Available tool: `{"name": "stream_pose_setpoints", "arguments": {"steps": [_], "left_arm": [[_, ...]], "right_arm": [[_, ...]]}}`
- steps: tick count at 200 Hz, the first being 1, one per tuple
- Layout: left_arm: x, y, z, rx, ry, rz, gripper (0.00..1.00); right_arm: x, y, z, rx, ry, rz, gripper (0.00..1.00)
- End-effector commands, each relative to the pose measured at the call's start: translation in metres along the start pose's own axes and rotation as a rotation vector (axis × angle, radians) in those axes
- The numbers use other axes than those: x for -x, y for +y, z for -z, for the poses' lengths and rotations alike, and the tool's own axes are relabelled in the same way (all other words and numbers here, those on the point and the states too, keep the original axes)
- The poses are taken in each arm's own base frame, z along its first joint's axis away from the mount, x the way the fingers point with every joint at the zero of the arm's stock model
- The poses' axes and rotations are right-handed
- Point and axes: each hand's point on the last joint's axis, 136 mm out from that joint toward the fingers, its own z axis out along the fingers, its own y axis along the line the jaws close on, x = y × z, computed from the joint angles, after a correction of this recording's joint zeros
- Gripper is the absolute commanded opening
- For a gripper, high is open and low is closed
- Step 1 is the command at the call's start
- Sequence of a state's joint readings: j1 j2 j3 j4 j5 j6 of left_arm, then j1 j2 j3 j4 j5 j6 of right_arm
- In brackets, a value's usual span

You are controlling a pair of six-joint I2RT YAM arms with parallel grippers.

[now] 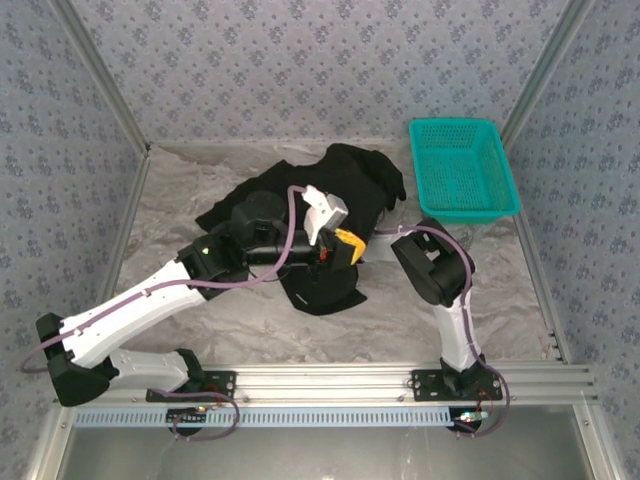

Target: Fold the inside-out t-shirt

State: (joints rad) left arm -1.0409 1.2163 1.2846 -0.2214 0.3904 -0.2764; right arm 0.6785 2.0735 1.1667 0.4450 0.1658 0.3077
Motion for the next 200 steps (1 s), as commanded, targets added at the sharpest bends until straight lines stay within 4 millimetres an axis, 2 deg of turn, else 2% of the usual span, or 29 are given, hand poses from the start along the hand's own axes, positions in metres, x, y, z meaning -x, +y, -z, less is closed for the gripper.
{"name": "stream_pose_setpoints", "arguments": {"steps": [1,29,44,61,100,136,154,158,160,162,200], "left_arm": [[-0.002,-0.026,-0.019,-0.116,0.002,-0.035,0.0],[-0.02,-0.018,-0.044,-0.109,0.043,0.006,0.0],[-0.023,-0.014,-0.052,-0.096,0.05,0.019,0.0],[-0.023,-0.011,-0.056,-0.091,0.045,0.024,0.0],[-0.023,-0.011,-0.059,-0.095,0.045,0.035,0.0],[-0.014,-0.021,-0.056,-0.142,0.019,0.035,0.0],[-0.006,-0.03,-0.052,-0.179,0.002,0.033,0.0],[-0.004,-0.032,-0.051,-0.186,-0.002,0.03,0.0],[-0.003,-0.033,-0.051,-0.189,-0.004,0.029,0.0],[-0.002,-0.034,-0.05,-0.194,-0.006,0.027,0.0],[0.016,-0.048,-0.035,-0.23,-0.051,-0.015,0.0]], "right_arm": [[0.008,0.009,0.019,0.154,-0.04,-0.088,0.44],[0.004,0.014,0.044,0.282,-0.069,-0.158,0.51],[0.001,0.016,0.055,0.318,-0.088,-0.168,0.53],[0.004,0.015,0.059,0.316,-0.117,-0.182,0.56],[0.022,0.0,0.046,0.174,-0.147,-0.2,0.59],[0.034,-0.016,0.017,-0.017,-0.114,-0.133,0.61],[0.029,-0.024,0.005,-0.081,-0.075,-0.137,0.62],[0.023,-0.027,0.003,-0.099,-0.059,-0.132,0.63],[0.034,-0.025,0.002,-0.099,-0.08,-0.136,0.63],[0.036,-0.026,0.001,-0.105,-0.082,-0.135,0.63],[0.033,-0.034,-0.017,-0.163,-0.005,-0.143,0.65]]}}
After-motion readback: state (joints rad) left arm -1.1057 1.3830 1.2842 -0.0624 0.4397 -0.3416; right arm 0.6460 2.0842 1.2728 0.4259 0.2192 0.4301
